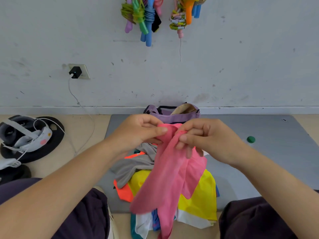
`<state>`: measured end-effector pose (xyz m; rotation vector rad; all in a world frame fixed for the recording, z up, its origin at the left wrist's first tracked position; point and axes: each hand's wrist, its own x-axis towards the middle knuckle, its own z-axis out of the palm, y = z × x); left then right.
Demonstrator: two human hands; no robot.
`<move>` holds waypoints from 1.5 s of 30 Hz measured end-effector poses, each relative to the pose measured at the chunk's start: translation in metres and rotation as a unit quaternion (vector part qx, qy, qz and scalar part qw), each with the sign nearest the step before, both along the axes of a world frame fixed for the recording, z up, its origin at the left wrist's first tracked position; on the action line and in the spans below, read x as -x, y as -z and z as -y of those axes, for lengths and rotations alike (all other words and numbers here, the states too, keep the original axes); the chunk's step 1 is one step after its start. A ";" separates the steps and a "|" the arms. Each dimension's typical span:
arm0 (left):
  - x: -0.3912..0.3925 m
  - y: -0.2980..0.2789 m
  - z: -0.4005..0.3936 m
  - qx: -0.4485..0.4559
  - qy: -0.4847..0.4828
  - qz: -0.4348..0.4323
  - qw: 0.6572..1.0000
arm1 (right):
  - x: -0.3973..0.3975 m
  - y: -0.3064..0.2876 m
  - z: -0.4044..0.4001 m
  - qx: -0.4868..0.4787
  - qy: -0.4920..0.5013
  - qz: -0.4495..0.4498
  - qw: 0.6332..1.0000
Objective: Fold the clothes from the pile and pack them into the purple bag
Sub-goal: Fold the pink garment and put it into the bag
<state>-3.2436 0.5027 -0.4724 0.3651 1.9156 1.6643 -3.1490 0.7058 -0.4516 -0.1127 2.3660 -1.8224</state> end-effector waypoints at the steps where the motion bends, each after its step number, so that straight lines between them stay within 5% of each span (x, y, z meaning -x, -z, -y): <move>1: -0.003 -0.001 -0.001 -0.012 0.014 0.011 1.000 | -0.001 0.002 0.003 -0.028 0.027 -0.027 0.999; 5: -0.013 -0.007 -0.005 -0.043 0.025 0.018 0.999 | -0.002 0.006 0.008 -0.203 0.083 -0.181 0.959; 9: -0.017 -0.009 -0.007 -0.030 0.012 -0.011 0.999 | -0.005 0.003 0.012 -0.240 0.065 -0.254 0.935; 13: -0.021 -0.011 -0.008 -0.036 0.012 -0.012 0.999 | -0.009 0.001 0.018 -0.197 0.076 -0.249 0.945; 20: -0.028 -0.014 -0.011 -0.074 0.030 0.041 0.996 | -0.009 -0.001 0.018 -0.264 0.124 -0.290 0.912; 27: -0.025 -0.022 -0.003 -0.045 0.099 -0.061 0.992 | -0.012 -0.004 0.015 -0.238 0.127 -0.257 0.928; 34: -0.004 -0.032 0.018 -0.058 -0.023 -0.131 0.989 | -0.012 -0.010 -0.005 -0.325 0.100 -0.237 0.910; 39: 0.008 -0.028 0.028 0.047 -0.097 -0.215 0.971 | -0.013 -0.012 -0.011 -0.413 0.082 -0.298 0.857; 45: 0.009 -0.020 0.023 0.007 -0.114 -0.198 0.973 | -0.015 -0.010 0.001 -0.439 0.035 -0.312 0.842</move>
